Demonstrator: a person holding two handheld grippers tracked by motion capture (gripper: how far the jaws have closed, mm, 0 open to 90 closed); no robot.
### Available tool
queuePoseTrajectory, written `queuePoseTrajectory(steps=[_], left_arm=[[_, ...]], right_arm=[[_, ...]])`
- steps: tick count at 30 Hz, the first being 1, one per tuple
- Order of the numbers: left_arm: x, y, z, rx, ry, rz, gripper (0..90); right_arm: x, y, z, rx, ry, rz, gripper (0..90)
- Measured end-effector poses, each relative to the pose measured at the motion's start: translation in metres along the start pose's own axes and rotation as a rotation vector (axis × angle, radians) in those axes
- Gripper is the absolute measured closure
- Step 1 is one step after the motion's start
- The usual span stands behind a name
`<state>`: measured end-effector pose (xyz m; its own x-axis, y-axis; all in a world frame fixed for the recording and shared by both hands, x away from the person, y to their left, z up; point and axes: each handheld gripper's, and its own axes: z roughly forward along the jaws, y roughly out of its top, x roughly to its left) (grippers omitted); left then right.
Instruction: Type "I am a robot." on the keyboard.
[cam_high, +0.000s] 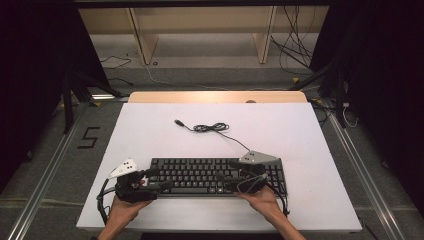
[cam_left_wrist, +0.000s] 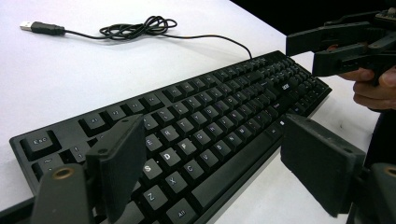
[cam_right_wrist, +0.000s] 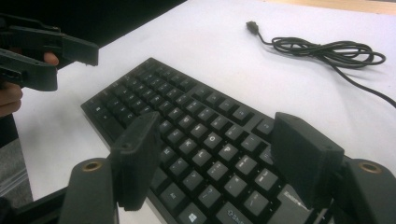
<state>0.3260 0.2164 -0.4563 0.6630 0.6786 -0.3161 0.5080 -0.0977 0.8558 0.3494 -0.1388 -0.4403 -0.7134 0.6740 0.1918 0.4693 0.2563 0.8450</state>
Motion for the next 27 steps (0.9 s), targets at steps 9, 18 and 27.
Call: queuePoseTrajectory(steps=[9, 18, 27], left_arm=[[0.001, 0.0, 0.0, 0.006, 0.006, -0.003, 22.0], [0.004, -0.001, 0.0, 0.029, 0.036, -0.017, 23.8], [0.006, -0.001, 0.0, 0.036, 0.045, -0.024, 28.6]], right_arm=[[0.003, 0.004, 0.01, 0.016, 0.002, -0.008, 36.2], [0.005, 0.009, 0.022, 0.041, 0.005, -0.014, 42.3], [0.008, 0.012, 0.03, 0.057, 0.007, -0.02, 45.9]])
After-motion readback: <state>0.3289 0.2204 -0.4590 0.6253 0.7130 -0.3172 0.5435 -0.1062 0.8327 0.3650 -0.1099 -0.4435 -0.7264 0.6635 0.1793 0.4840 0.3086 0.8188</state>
